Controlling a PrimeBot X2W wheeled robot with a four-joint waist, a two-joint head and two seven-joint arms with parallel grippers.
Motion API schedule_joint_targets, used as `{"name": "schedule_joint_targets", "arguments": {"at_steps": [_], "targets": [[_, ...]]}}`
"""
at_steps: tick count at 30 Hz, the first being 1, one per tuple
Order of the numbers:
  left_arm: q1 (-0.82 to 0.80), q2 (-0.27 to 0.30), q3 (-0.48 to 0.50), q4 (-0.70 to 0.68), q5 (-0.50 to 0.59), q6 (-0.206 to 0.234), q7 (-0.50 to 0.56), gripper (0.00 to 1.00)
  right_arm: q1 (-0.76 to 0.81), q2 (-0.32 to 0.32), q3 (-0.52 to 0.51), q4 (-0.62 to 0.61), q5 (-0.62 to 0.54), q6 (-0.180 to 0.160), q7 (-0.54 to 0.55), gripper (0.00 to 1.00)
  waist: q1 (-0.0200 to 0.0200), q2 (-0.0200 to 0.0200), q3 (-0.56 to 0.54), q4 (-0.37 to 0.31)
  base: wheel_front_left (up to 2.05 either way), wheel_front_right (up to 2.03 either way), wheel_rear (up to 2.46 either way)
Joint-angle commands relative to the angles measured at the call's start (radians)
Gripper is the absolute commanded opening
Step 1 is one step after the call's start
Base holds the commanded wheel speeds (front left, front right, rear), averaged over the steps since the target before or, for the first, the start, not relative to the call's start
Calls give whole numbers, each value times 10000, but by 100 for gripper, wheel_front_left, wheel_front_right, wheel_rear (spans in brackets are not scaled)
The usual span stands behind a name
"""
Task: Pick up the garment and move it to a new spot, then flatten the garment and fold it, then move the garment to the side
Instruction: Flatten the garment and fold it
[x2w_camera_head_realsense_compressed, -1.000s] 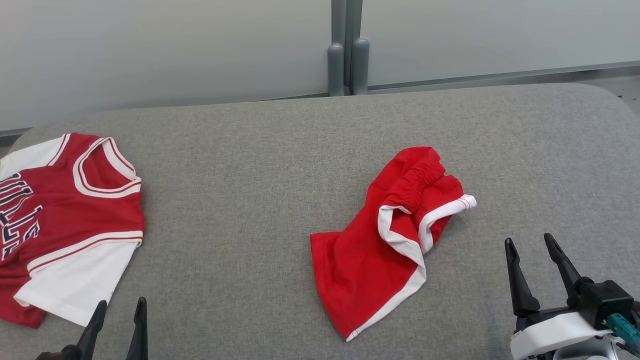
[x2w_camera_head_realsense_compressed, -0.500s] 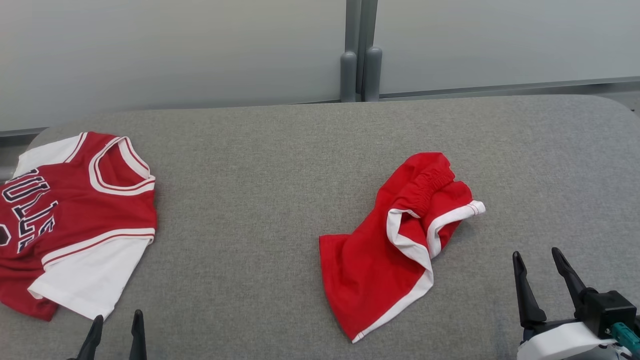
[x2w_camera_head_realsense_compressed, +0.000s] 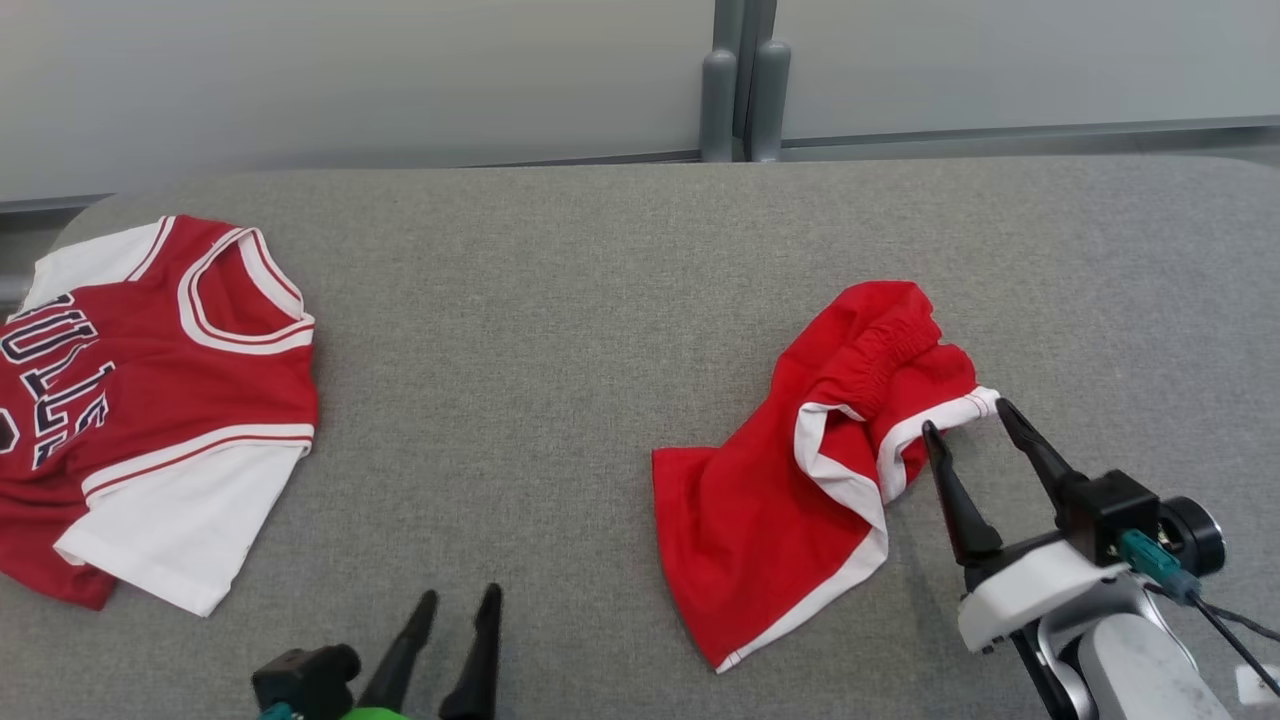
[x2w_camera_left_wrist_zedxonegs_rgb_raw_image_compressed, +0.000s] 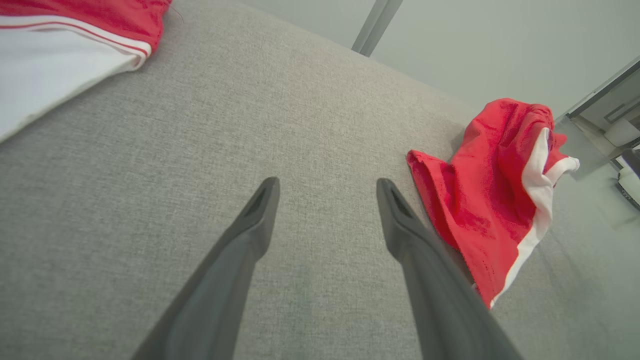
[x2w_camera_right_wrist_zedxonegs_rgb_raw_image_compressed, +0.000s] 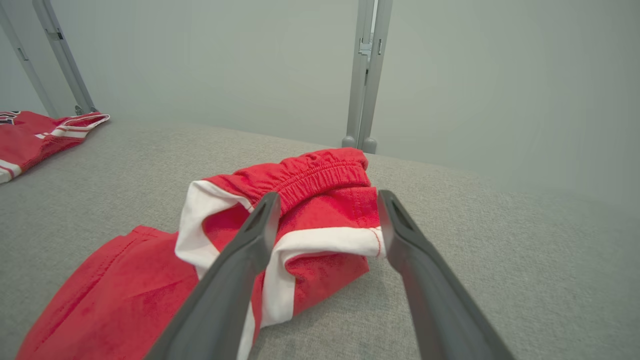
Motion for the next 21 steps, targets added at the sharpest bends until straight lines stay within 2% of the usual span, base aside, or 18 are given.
{"name": "schedule_joint_targets", "arguments": {"at_steps": [1, 6, 11, 15, 21], "targets": [[-125, -62, -111, -108, -247, -24, 262, 100, -259, -42, 148, 168, 178, 2, 124, 100, 0, 120, 150, 108, 0, 0, 0], [46, -278, -1087, -754, -1292, 272, 2074, 100, -1242, -180, 1049, 1059, 696, 2, 997, 100, 0, 120, 388, 225, 0, 0, 0], [-33, -327, -1736, -1491, -1734, 782, 3065, 100, -1768, -380, 1802, 1437, 1288, 2, 1392, 100, 0, 120, 502, 367, 0, 0, 0], [-237, -353, -2113, -1678, -1844, 1024, 3412, 100, -1875, -571, 2051, 1579, 1581, 2, 1501, 100, 0, 120, 504, 414, 0, 0, 0], [-447, -367, -2365, -1709, -1951, 1278, 3261, 100, -1668, -801, 2339, 1578, 1870, 2, 1661, 100, 0, 120, 516, 292, 0, 0, 0]]}}
